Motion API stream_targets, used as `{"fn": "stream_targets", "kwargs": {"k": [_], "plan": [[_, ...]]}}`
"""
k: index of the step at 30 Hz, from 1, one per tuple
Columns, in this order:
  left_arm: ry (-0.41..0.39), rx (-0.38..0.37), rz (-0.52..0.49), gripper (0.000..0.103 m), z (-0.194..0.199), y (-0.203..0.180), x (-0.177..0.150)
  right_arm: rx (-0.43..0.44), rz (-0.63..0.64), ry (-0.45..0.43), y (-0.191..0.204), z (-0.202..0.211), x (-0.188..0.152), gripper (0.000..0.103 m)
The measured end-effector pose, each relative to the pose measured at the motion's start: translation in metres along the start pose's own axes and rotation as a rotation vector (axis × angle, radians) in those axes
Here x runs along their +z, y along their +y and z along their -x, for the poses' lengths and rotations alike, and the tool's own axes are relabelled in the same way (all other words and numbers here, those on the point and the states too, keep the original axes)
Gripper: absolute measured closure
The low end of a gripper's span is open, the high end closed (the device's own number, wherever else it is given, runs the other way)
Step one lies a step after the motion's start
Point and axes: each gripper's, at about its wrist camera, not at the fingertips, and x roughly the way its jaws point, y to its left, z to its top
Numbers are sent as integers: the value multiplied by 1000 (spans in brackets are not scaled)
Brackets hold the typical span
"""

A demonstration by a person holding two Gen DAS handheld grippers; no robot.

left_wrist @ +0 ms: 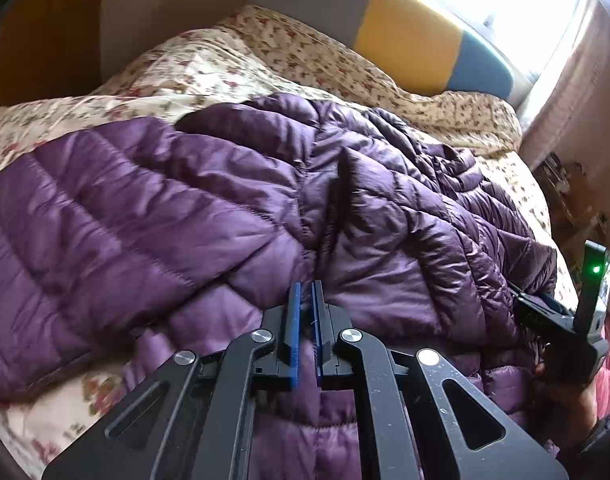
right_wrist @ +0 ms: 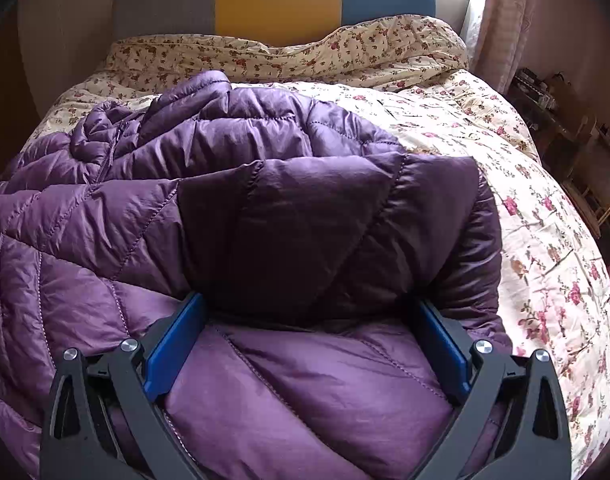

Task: Fold large clothes
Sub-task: 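Close the left tool on the other sleeve cuff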

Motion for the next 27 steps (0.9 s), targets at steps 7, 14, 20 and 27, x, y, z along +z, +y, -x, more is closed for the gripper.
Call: {"fn": "stream_targets", "kwargs": {"k": [7, 14, 20, 27], "plan": [[-155, -11, 38, 26, 45, -9, 6, -5, 7, -4, 3, -3, 0, 2], [-94, -73, -105, 33, 8, -71, 29, -7, 8, -6, 4, -3, -2, 2], [10, -8, -114, 37, -54, -59, 21, 10, 0, -10, 5, -3, -1, 2], [-36, -15, -118, 37, -58, -54, 6, 15, 3, -14, 6, -8, -2, 2]]}}
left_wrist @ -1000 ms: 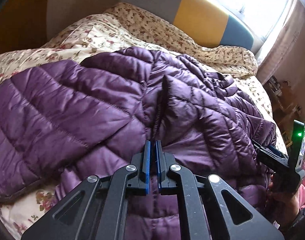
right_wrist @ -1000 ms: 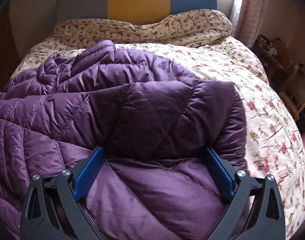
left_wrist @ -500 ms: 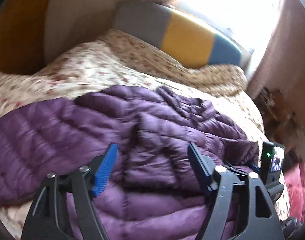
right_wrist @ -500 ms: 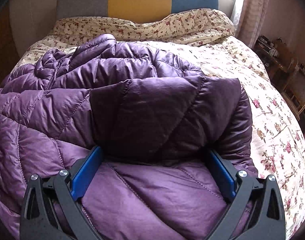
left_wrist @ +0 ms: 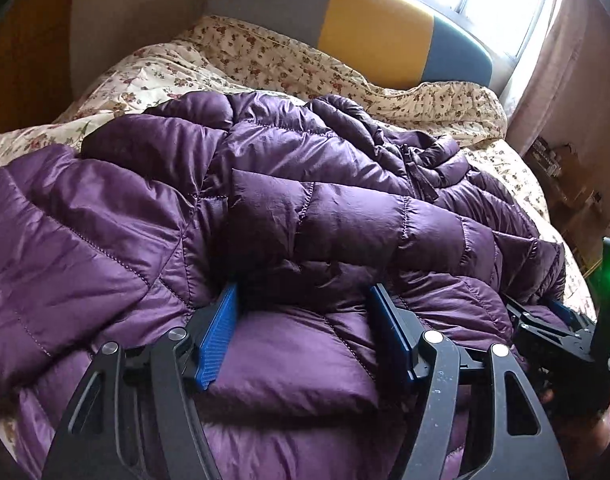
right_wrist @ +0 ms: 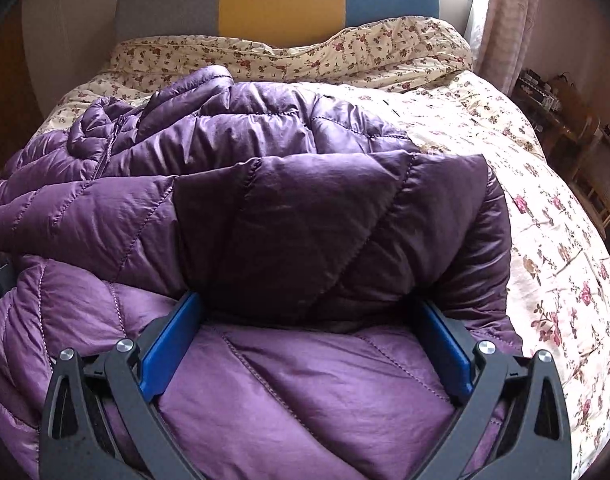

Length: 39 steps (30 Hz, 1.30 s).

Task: Fold large clothes
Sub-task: 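Close the left tool on the other sleeve cuff, then lift the sleeve with the left tool and fold it over the jacket body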

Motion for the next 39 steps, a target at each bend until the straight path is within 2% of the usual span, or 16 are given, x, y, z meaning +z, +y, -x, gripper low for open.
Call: {"fn": "stream_targets", "kwargs": {"k": [6, 8, 10, 12, 18, 20, 27, 31, 34, 37, 39], "plan": [[1, -37, 36, 37, 12, 6, 3, 0, -2, -1, 0, -2, 3, 2], [-2, -45, 53, 26, 27, 8, 1, 0, -2, -2, 0, -2, 2, 2], [-18, -17, 75, 22, 44, 14, -4, 0, -2, -2, 0, -2, 2, 2], [-31, -29, 127, 22, 62, 28, -11, -1, -1, -3, 0, -3, 3, 2], [-73, 14, 295, 22, 130, 94, -41, -1, 0, -4, -1, -2, 2, 2], [-93, 24, 409, 22, 158, 131, -58, -5, 2, -5, -1, -1, 2, 2], [-153, 198, 733, 23, 240, 246, -134, -9, 5, -8, -1, -1, 3, 2], [-182, 292, 905, 25, 270, 295, -168, -11, 7, -9, -2, 0, 2, 2], [-220, 302, 986, 28, 285, 321, -181, -13, 9, -9, -2, 0, 2, 2], [-253, 310, 1020, 29, 294, 338, -185, -13, 10, -10, -4, 2, 1, 2], [-261, 335, 1035, 41, 293, 348, -185, -16, 13, -12, -5, 2, 0, 2]]}}
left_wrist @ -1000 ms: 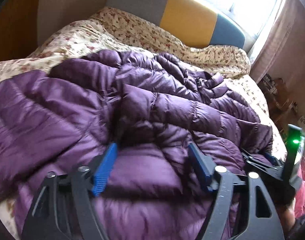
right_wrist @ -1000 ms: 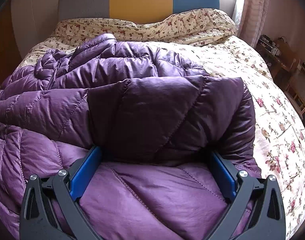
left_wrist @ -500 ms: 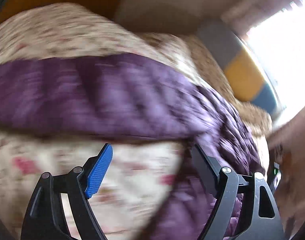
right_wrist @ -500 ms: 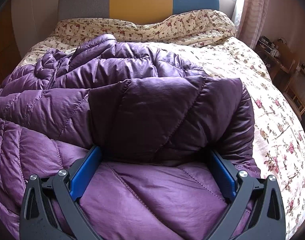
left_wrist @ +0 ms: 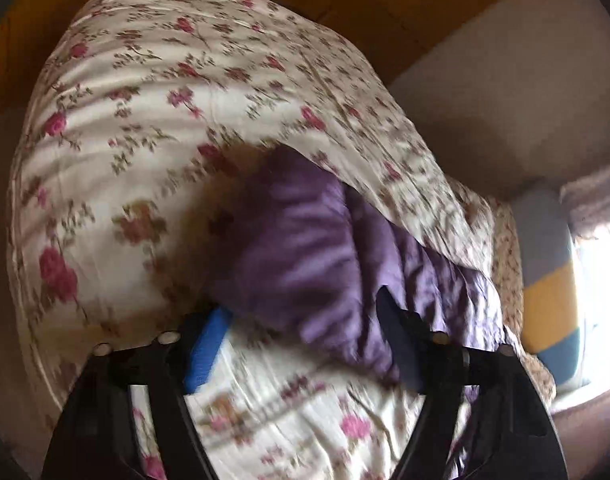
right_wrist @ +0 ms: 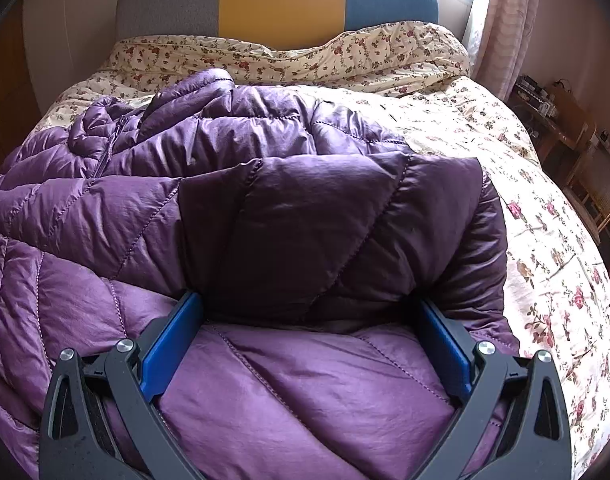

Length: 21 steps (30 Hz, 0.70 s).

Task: Fold large clothes
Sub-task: 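Lift the sleeve with the left tool and fold it over the jacket body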

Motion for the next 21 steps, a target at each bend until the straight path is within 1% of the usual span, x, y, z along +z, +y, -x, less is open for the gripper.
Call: {"fn": "stream_targets", "kwargs": {"k": [1, 2, 4, 5, 9, 10, 12, 13, 16, 17, 18, 20, 21], "plan": [[-8, 20, -3, 58, -3, 1, 3, -1, 0, 0, -1, 0, 0, 2], [-7, 25, -10, 74, -6, 2, 4, -1, 1, 0, 1, 0, -1, 2], [12, -1, -9, 85, -11, 1, 8, -2, 1, -1, -1, 0, -1, 2], [9, -3, -23, 88, -14, -5, 10, -3, 1, -1, -1, 1, -1, 2], [-9, -48, -153, 88, -8, -39, 6, -2, 1, 0, -1, 0, -1, 2], [-12, -70, -193, 88, -6, -54, 4, 0, 0, 0, -1, 0, -1, 2], [-13, -108, -236, 88, -6, -74, -1, -1, 1, -1, -1, 1, -1, 2], [-12, -132, -270, 92, -6, -89, -5, -1, 1, 0, 0, 0, -1, 2], [15, -193, -353, 92, -14, -132, -22, 0, 0, 0, -1, 0, -1, 2], [27, -211, -373, 94, -17, -144, -28, -2, 1, -1, 0, 0, -1, 2], [50, -243, -394, 94, -23, -161, -38, -1, 1, -1, 0, 0, -1, 2], [77, -273, -426, 94, -30, -185, -52, -1, 1, 0, 0, 0, -1, 2], [100, -300, -448, 94, -35, -201, -63, -1, 0, 0, -1, 0, -1, 2]]}}
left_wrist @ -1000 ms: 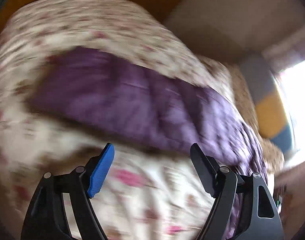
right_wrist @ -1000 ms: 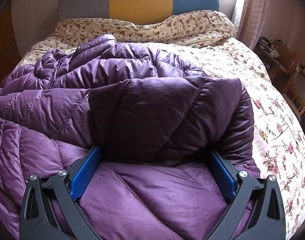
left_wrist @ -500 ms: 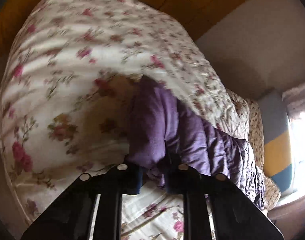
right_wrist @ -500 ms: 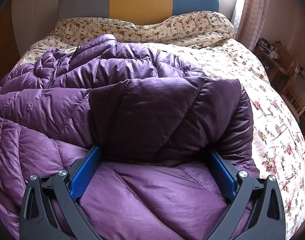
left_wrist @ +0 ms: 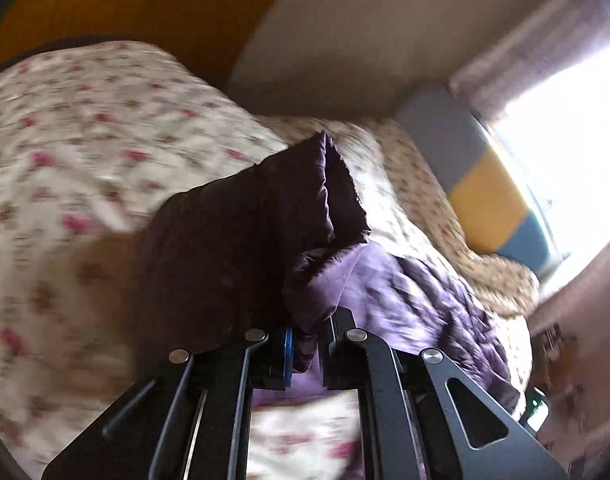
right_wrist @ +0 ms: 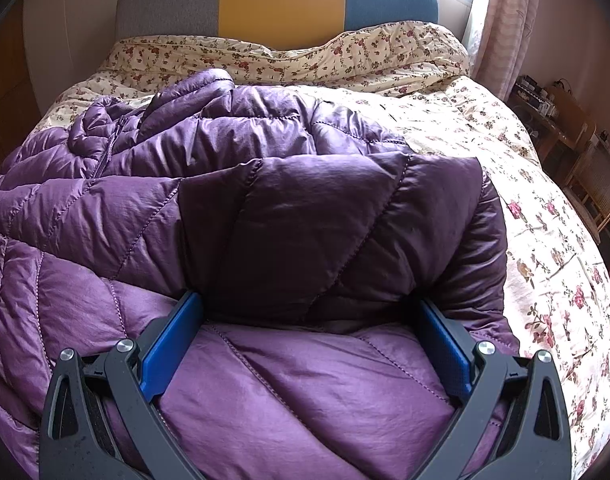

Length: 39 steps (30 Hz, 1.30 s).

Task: Fold large clothes
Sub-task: 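Lift the sleeve with the left tool and fold it over the jacket body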

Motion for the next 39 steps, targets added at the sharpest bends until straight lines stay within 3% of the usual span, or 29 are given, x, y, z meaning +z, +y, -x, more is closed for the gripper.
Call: {"fn": "stream_targets", "kwargs": {"k": [11, 18, 25, 35, 37, 39], "plan": [[183, -234, -142, 94, -82, -141, -45, 1, -1, 0, -1, 0, 0, 2], [297, -359, -208, 94, -118, -206, -86, 3, -2, 1, -1, 0, 0, 2], [383, -424, -280, 94, -141, -245, -118, 2, -2, 1, -2, -1, 1, 2], [497, -454, -345, 93, -165, -257, -147, 3, -1, 1, -3, -1, 0, 2], [501, -452, -353, 83, -164, -256, -146, 2, 0, 1, -4, -1, 0, 2], [496, -454, -368, 62, -159, -256, -146, -2, 0, 2, -2, -1, 0, 2]]}}
